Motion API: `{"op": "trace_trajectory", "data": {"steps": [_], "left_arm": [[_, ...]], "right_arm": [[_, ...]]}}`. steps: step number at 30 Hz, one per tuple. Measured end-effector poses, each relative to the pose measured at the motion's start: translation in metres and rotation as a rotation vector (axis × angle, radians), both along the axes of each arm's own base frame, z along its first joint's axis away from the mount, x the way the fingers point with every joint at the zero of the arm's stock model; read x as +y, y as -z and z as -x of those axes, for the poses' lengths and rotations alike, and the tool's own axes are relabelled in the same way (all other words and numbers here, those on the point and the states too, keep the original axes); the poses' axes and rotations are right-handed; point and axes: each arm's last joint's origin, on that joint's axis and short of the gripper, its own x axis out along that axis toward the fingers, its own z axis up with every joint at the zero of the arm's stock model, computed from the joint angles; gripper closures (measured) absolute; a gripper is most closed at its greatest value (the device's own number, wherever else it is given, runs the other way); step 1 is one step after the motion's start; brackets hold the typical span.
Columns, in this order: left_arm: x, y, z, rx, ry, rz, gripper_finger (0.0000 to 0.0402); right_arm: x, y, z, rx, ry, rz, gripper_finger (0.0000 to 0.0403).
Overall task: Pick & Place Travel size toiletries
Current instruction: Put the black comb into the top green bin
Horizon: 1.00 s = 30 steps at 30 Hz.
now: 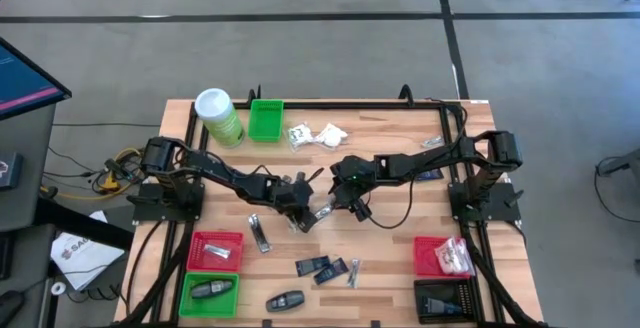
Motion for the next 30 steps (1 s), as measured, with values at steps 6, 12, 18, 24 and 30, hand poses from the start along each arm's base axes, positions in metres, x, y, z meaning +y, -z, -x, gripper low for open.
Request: {"op": "trace_trajectory", "data": {"steps": [6, 12, 18, 24, 30], "left_arm": [[-0.001, 0.0, 0.0, 0.005, 0.046, 0.015, 0.0402], [-0.003, 0.0, 0.002, 0.02, 0.067, 0.024, 0.0402], [-0.003, -0.01, 0.006, 0.007, 0.061, -0.033, 0.0401], [0.003, -0.027, 0.015, 0.014, 0.023, -0.133, 0.0401], [0.001, -0.028, 0.017, 0.029, 0.025, -0.117, 0.0401]], "right_arm": [[0.006, 0.004, 0.004, 0.04, -0.095, 0.063, 0.0172], [0.014, 0.004, 0.005, 0.042, -0.125, 0.073, 0.0172], [0.018, 0.005, 0.006, 0.054, -0.123, 0.091, 0.0172], [0.019, 0.005, 0.006, 0.06, -0.1, 0.068, 0.0172], [0.017, 0.004, 0.005, 0.045, -0.104, 0.076, 0.0172]]}}
